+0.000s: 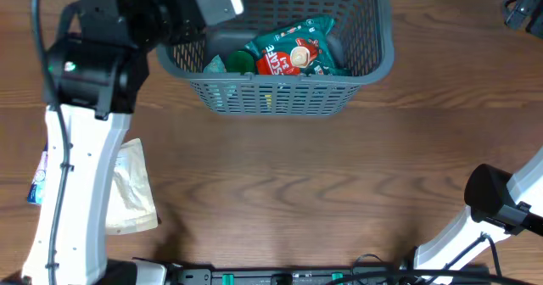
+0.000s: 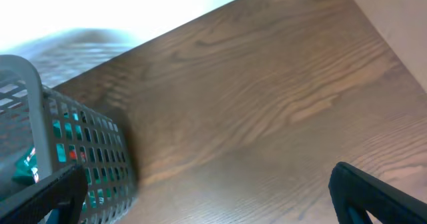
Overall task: Pack container
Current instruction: 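Grasp the orange spaghetti package with the left gripper and carry it over the basket, then release the spaghetti into the basket and withdraw the left gripper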
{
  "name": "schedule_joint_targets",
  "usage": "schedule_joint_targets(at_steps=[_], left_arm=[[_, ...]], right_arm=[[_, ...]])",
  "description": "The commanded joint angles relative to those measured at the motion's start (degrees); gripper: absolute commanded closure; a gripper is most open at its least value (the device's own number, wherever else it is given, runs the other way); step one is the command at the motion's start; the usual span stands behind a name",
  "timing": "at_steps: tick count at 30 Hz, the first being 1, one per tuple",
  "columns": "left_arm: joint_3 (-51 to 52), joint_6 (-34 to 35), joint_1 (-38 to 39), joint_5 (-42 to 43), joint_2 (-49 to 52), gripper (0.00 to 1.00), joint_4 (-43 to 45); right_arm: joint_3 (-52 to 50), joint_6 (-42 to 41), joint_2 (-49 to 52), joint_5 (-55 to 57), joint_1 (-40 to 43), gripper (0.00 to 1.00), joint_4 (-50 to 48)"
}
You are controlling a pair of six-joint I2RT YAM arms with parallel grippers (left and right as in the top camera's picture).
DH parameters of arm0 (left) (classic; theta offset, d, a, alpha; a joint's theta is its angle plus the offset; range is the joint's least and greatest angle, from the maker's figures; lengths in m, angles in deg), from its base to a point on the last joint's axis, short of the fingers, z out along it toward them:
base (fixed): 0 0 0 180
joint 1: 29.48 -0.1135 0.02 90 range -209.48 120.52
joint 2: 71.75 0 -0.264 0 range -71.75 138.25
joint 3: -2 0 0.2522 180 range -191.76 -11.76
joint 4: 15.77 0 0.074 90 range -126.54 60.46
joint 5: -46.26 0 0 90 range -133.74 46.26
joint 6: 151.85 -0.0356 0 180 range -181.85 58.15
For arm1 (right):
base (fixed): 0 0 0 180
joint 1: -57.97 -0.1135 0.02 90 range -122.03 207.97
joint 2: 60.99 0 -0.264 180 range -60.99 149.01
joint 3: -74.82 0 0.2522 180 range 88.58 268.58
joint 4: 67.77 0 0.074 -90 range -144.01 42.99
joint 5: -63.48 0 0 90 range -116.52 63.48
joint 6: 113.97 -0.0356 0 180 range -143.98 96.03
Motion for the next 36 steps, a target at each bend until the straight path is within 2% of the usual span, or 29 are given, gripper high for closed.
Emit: schedule_joint_targets(at_steps=[1,12,18,20,22,23,24,28,33,36], left_arm=[[-1.75,-4.22,0.94,1.64,4.35,0.94,3.56],[-1.75,-3.85,2.38,1.57,24.63,0.94,4.55],[-1.75,0.94,2.45,1.57,30.23,0.93,3.78],[-1.75,2.03,2.45,1.57,30.47,0.84,3.58],[-1.75,2.43,2.45,1.55,30.29,0.62,3.45],[-1.77,2.51,2.45,1.55,29.9,0.34,3.43],[-1.77,2.6,2.45,1.53,29.4,0.01,3.43],[-1.77,8.44,2.6,1.55,25.42,0.02,3.48],[-2.03,16.46,2.6,1.09,15.85,0.02,3.45],[-2.08,22.4,2.51,-3.58,8.81,0.02,3.43]], right_arm=[[0.17,0.81,-0.42,-0.92,-0.24,0.01,0.04],[0.17,0.81,-0.42,-2.05,-0.26,0.01,0.07],[0.17,0.83,-0.42,-2.8,-0.24,0.01,0.07],[0.17,0.83,-0.42,-2.78,-0.24,0.01,0.07],[0.17,0.85,-0.42,-2.8,-0.26,0.01,0.07],[0.17,0.85,-0.42,-2.8,-0.26,0.01,0.09],[0.17,0.85,-0.42,-2.8,-0.26,0.01,0.09],[0.17,0.85,-0.42,-2.82,-0.24,0.01,0.28],[0.17,0.87,-0.42,-2.91,-0.26,0.01,0.31],[0.17,0.98,-0.42,-4.15,-0.26,0.01,0.31]])
